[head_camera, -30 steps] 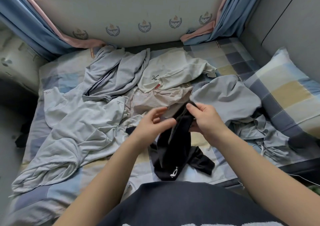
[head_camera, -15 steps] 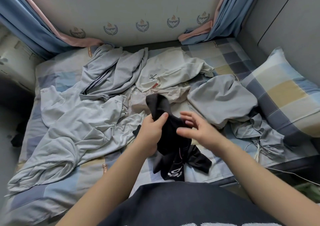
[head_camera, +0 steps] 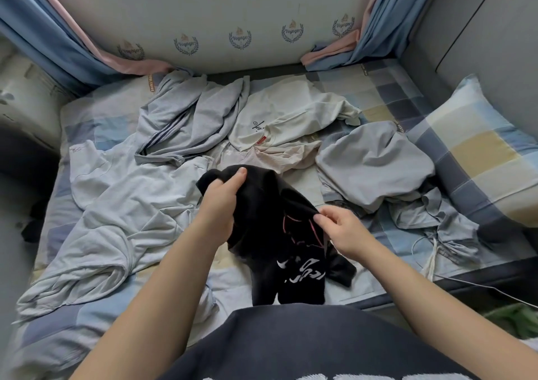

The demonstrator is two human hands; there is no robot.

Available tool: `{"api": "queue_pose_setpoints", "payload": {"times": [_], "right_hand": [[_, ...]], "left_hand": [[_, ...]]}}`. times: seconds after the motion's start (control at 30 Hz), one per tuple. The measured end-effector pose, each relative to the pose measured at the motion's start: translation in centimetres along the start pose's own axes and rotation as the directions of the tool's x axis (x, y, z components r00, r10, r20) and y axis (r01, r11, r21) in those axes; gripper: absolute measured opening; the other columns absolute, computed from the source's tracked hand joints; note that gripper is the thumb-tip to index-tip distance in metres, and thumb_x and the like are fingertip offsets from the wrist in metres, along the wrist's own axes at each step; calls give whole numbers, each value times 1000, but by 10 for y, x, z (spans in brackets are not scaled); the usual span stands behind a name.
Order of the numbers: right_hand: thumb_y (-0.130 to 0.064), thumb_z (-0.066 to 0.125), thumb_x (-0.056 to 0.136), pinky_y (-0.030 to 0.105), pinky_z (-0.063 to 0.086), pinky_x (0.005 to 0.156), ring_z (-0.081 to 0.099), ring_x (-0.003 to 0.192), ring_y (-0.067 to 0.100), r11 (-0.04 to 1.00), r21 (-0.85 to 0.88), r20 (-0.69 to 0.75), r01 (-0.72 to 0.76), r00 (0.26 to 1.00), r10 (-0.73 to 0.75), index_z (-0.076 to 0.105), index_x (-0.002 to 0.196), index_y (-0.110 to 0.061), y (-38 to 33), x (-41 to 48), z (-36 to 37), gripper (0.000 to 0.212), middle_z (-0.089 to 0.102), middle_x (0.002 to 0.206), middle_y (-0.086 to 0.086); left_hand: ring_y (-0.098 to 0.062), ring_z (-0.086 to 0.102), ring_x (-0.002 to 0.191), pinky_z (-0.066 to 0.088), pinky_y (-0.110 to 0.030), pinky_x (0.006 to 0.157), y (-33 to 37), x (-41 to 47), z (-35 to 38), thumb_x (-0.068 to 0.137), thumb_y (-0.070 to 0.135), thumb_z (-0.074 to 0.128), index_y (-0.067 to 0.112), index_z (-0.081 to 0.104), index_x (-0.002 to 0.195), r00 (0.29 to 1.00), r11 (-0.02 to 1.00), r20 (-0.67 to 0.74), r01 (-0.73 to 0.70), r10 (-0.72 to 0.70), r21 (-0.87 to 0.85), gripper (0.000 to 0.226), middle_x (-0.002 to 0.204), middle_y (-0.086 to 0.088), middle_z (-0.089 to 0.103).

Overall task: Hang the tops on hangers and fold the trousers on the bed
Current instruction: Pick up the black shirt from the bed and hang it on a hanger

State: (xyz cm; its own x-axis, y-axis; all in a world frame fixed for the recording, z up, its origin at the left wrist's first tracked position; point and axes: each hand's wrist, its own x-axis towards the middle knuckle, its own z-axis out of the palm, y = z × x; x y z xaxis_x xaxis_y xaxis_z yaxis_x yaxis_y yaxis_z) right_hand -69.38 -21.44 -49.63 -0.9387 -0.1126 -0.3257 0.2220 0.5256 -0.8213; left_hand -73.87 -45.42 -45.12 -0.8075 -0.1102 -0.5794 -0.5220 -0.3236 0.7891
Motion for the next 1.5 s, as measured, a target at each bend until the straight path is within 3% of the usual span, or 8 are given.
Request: {"api": "queue_pose_setpoints", "payload": {"times": [0.23,0.37,0.57,0.73,0.93,1.1,1.27,1.5], "right_hand": [[-15,50,105,34,57,60,68,67,25,833,552,-76,-44,992,103,64,89,-3,-64,-3,-14,24,70,84,16],[-18,48,106,34,62,64,71,68,19,682,731,-42,-15,997,68,65,96,-8,-99,2,-33,22,74,83,10],[-16,47,106,35,60,70,71,78,21,463,885,-90,37,992,94,61,102,-9,-118,11,-51,16,71,87,9],[-14,67,95,32,55,85,67,103,15,863,502,-172,48,984,46,62,106,-24,-72,-5,-44,16,69,114,4],[-55,86,59,11,46,86,59,106,-10,980,189,145,-66,989,38,51,114,-49,-16,-39,17,66,60,120,-21],[-30,68,84,32,53,84,66,93,13,997,43,39,-57,998,55,63,87,-36,-7,-16,35,8,71,91,-13],[-12,62,98,34,37,64,45,64,7,991,134,-145,20,989,0,63,74,-9,-13,-1,-5,24,53,63,-7],[-23,52,105,43,55,89,69,90,27,854,519,-115,3,991,67,72,102,-1,-66,-3,-30,30,72,106,27]], "left_hand": [[-11,57,118,49,-34,103,-39,-14,3,63,61,83,21,52,137,976,734,195,-201,95,649,89,135,5,55],[4,64,103,54,-27,91,-65,-25,25,63,64,77,31,56,117,906,651,421,-289,-53,703,67,116,17,66],[-12,65,92,50,-38,86,-67,-14,54,99,26,57,20,67,103,893,638,382,-441,238,632,12,91,8,71],[-28,70,84,56,-48,76,-44,-12,48,97,20,57,9,68,91,969,906,119,-245,216,345,17,88,-16,73],[-20,68,67,53,-35,63,-23,-15,51,98,10,52,15,65,92,989,991,75,128,-125,-48,15,82,-8,68],[-21,68,70,61,-34,57,-5,-24,54,104,16,45,8,58,94,954,948,207,256,-217,-187,19,81,-10,66],[-21,69,85,61,-36,72,14,-10,27,104,20,51,10,63,101,995,960,67,83,-68,-267,16,91,-6,69],[-5,68,97,55,-29,81,-24,-33,31,83,30,77,25,67,119,933,952,323,-230,157,201,38,116,0,73]]}}
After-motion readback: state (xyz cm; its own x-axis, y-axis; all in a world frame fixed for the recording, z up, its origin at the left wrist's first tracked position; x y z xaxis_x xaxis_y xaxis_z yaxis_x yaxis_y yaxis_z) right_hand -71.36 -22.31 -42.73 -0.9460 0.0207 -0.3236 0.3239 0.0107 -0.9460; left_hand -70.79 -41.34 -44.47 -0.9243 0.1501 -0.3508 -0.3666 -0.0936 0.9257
